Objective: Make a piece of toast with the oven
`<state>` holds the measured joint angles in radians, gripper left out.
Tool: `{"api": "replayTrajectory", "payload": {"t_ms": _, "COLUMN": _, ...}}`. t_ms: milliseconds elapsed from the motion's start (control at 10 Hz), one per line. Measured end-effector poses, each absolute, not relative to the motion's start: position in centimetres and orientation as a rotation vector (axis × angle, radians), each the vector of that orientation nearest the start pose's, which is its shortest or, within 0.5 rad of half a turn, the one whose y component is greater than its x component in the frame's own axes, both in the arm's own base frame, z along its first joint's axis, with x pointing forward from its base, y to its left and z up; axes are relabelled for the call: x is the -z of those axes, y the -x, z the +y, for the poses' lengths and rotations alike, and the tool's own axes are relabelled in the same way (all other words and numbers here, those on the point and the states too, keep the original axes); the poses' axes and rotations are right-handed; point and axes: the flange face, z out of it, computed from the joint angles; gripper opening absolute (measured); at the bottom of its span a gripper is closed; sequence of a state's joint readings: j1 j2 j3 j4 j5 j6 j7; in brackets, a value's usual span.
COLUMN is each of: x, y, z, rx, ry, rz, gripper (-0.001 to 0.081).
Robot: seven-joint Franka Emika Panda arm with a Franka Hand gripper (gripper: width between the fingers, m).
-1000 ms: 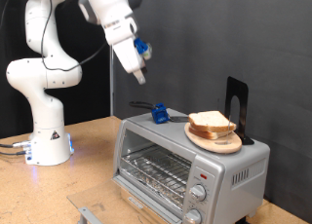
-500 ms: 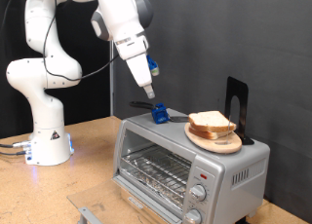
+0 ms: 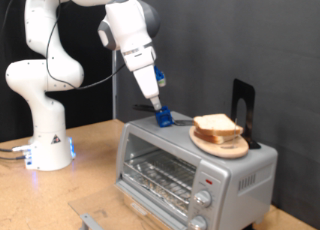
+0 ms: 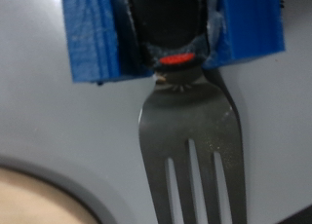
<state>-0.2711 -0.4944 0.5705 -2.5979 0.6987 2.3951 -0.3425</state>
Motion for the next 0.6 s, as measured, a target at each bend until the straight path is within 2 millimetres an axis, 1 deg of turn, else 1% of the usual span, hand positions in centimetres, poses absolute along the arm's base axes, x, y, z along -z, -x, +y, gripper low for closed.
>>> {"api": "replayTrajectory", "payload": {"t_ms": 300, "x": -40.4, "y": -40.2, "z": 12.9, "rx": 0.382, "ry": 2.830, "rz": -0.203, "gripper": 0.0809}}
{"api": "replayTrajectory", "payload": {"t_ms": 600, "x": -39.5, "y": -40.1, "z": 13.6, "rx": 0.356, "ry": 2.824, "rz": -0.237, "gripper": 0.0809}}
